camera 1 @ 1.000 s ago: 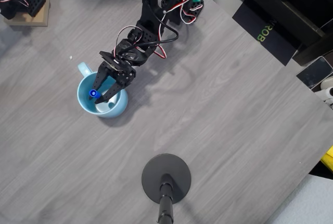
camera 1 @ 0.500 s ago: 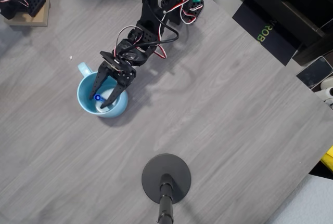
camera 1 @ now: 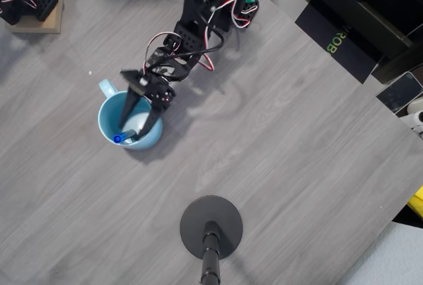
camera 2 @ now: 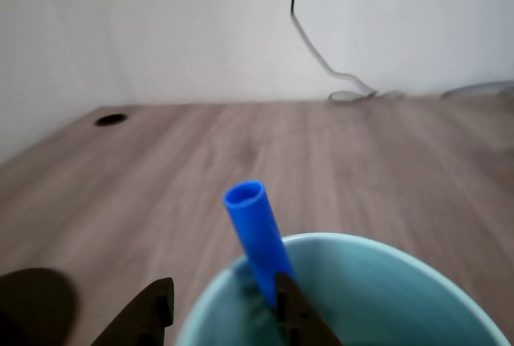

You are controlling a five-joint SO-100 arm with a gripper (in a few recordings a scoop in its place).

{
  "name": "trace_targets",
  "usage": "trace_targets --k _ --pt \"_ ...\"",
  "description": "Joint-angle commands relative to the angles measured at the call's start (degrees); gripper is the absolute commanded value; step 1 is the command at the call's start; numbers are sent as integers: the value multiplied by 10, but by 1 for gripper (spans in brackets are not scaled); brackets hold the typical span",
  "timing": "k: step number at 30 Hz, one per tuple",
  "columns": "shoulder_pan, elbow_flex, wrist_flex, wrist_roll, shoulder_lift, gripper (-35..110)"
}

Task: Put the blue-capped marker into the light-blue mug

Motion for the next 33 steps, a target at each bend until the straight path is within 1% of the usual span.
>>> trace_targets --k 1,4,7,11,15,18,22,30,33 --pt "-16 -41 119 48 157 18" --pt "-41 -42 185 80 230 8" --pt "-73 -48 304 135 304 1" --pt "-121 -47 438 260 385 0" --pt "-175 -44 528 373 413 0" --pt "-206 -46 574 432 400 0" --pt "-221 -43 604 510 350 0" --pt "-239 -43 613 630 254 0" --pt "-249 -41 645 668 246 0"
